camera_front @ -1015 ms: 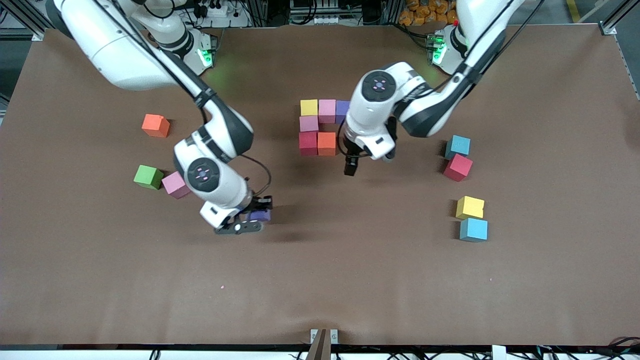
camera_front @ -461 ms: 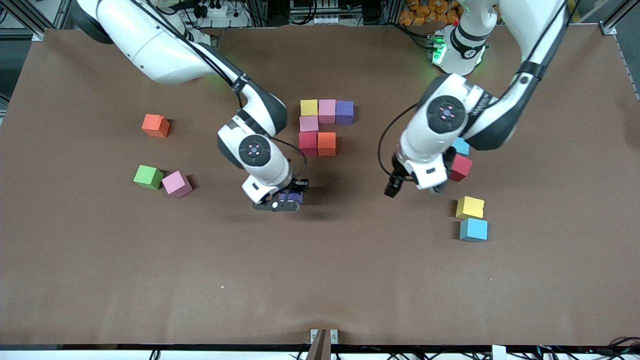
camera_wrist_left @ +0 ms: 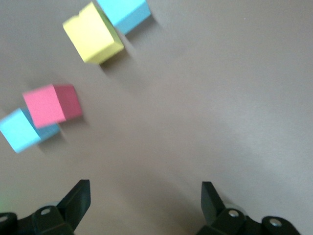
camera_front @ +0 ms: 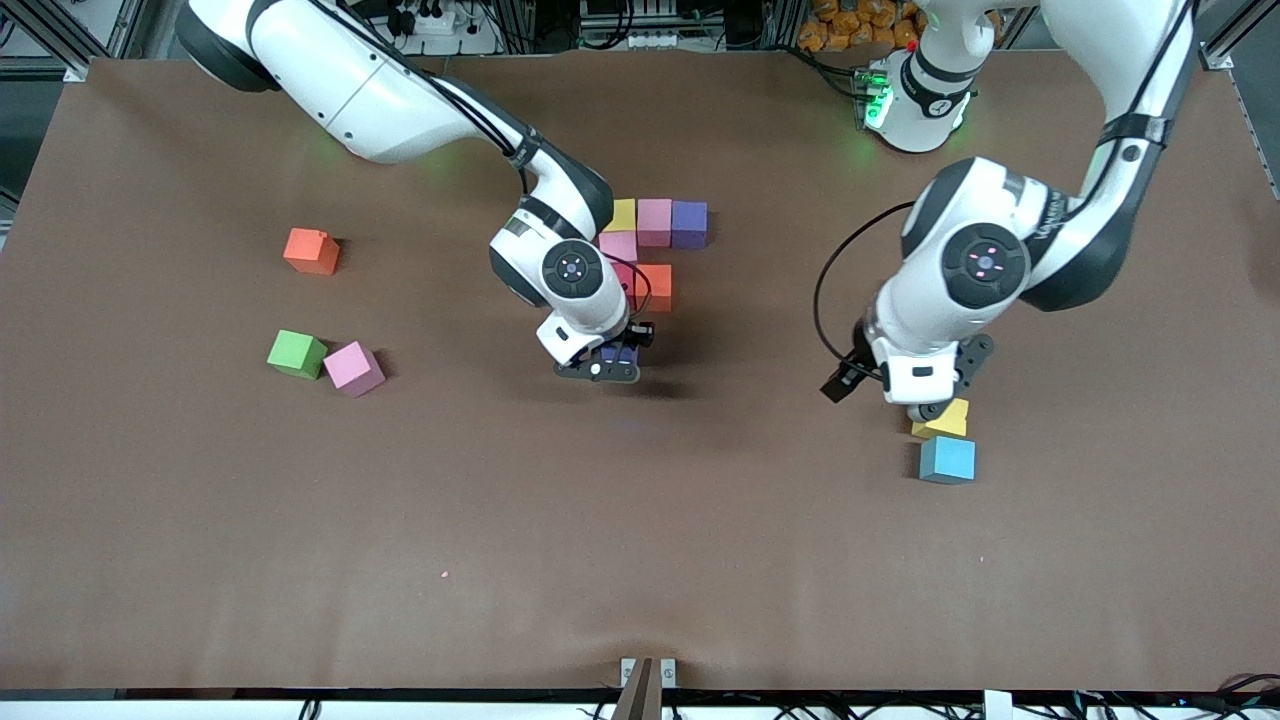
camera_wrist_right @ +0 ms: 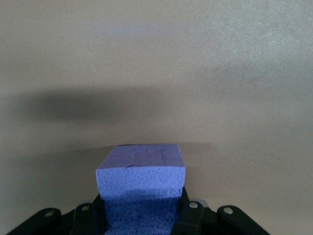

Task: Arrange 11 blocks into digit 3
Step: 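Carry the purple cube with the right gripper while the left gripper reaches pink, then place purple below red with the right gripper while the left gripper grasps pink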

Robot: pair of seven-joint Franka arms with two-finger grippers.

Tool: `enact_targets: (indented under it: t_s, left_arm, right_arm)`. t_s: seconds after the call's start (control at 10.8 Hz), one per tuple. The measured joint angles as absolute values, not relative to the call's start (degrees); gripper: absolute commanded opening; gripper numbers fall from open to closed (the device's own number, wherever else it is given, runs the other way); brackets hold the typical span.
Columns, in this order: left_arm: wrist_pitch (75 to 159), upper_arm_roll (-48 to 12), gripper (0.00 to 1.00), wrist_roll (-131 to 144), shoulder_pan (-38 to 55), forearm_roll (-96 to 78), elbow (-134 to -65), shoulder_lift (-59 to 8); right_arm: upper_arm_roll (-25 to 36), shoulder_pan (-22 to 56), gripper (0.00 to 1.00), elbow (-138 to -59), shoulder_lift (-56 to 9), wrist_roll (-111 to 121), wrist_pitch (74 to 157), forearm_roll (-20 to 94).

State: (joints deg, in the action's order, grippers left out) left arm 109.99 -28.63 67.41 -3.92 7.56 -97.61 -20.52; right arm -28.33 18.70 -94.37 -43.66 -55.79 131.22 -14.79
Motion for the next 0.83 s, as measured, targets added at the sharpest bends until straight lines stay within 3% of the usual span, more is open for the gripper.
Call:
enact_targets:
  t_s: [0.37,0.83]
  left_arm:
    - [106.51,-24.01,1.0,40.97,-5.23,7.19,-98.6,-19.42]
    - [106.51,-23.7,1.0,27.37,-8.3,9.65,-101.21,-20.98]
  right_arm:
    - [-29.31,18.58,0.28,-94.37,-43.29,-55.76,126.39,-14.82]
    - [-29.69,18.23,0.28,-95.16,-43.27,-55.68,127.7,-14.87]
